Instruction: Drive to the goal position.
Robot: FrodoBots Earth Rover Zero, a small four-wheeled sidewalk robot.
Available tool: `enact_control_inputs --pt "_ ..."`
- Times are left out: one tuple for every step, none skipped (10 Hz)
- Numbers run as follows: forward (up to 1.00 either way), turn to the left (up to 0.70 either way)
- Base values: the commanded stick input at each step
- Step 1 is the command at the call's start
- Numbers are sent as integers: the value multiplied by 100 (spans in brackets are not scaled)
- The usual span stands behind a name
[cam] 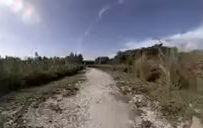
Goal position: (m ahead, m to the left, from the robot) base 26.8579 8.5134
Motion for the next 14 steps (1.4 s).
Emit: enact_control_inputs --pt "85 0" --pt "85 0" --pt "85 0" --pt "85 0" --pt "85 0" --pt "85 0" --pt "85 0" --pt "85 0" --pt "85 11" --pt "85 34" --pt "85 34" --pt "85 0" --pt "85 0" --pt "85 0"
